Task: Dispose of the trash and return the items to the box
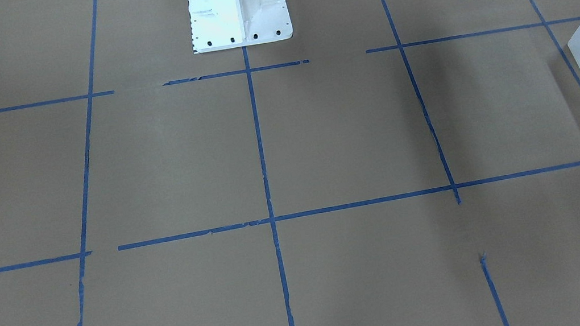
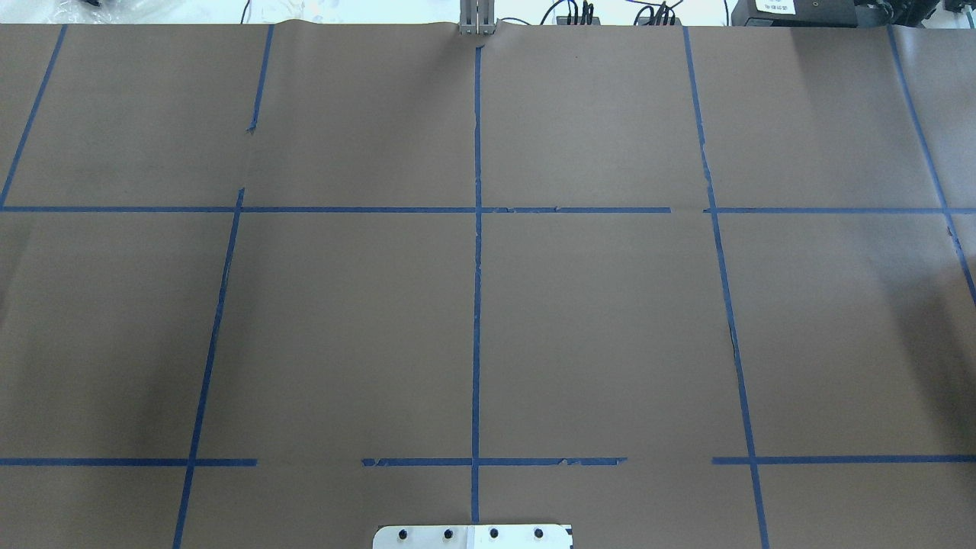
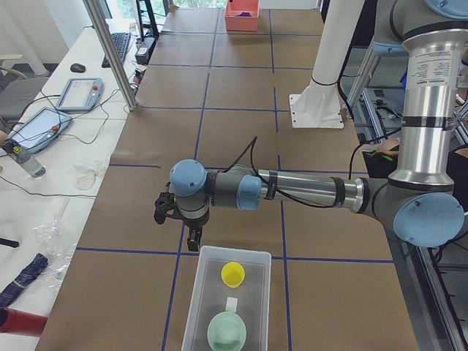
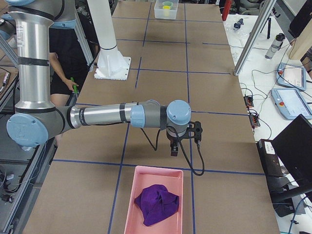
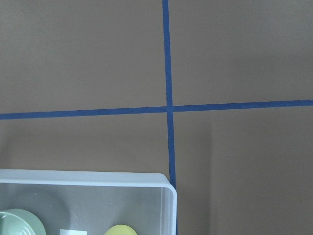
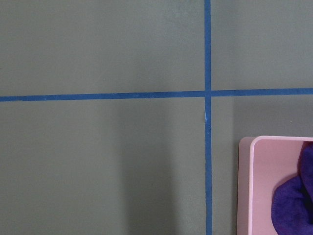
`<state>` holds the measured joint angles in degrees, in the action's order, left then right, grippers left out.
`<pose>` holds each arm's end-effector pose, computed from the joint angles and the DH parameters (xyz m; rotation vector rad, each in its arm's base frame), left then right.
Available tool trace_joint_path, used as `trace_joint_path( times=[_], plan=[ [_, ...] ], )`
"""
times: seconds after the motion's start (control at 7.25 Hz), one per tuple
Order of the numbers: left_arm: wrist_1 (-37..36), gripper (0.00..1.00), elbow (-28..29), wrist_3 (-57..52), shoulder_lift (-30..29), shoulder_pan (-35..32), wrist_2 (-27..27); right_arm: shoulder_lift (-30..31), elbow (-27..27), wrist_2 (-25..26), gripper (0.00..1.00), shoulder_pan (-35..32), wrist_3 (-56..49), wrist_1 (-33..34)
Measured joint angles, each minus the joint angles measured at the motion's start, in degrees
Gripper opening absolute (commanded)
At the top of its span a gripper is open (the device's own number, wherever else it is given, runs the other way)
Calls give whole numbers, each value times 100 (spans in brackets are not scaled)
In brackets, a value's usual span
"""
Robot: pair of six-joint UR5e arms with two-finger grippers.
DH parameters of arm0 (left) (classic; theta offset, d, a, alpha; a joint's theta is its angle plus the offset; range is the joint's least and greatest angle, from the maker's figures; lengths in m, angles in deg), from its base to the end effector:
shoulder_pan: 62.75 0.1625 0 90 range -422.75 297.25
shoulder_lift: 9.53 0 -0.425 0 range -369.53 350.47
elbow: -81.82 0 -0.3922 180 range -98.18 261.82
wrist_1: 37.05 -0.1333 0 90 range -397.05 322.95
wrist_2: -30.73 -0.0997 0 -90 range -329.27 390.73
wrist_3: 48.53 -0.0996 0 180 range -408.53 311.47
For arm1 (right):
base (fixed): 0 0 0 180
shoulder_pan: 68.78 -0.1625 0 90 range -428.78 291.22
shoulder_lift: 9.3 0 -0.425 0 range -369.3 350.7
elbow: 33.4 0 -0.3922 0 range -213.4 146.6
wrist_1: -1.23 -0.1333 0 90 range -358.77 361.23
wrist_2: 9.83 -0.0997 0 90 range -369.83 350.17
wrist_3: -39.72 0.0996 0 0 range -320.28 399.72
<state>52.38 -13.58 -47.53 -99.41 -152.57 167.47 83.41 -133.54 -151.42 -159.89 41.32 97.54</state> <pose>-0.0592 -0.4948 0.6112 0.0692 0.8160 0.0200 0.0643 -0.4685 0.5962 0.0144 -0.9005 0.0353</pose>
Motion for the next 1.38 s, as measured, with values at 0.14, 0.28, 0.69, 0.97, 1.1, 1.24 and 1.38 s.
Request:
trace_joint_path(
  times=[0.14, 0.28, 0.69, 0.97, 1.1, 1.24, 1.38],
  plan=[
    [-6, 100, -7, 14, -1, 0, 23, -3, 111, 0, 100, 0, -36, -6],
    [-4, 100, -13, 20, -2, 0, 27, -18, 219, 8, 100, -1, -58, -12],
    [11, 100, -25, 23, -3, 0, 28, -56, 316, 110, 100, -3, -59, -16],
    [20, 100, -16, 23, -3, 0, 29, -72, 318, 122, 100, -3, -56, -16],
    [23, 100, -12, 26, -3, 0, 29, -74, 312, 121, 100, -3, -53, -16],
    [27, 100, -8, 29, -3, 0, 29, -76, 307, 117, 100, -3, -49, -16],
    [31, 100, -6, 31, -5, 0, 28, -76, 305, 115, 100, -3, -45, -16]
  ],
)
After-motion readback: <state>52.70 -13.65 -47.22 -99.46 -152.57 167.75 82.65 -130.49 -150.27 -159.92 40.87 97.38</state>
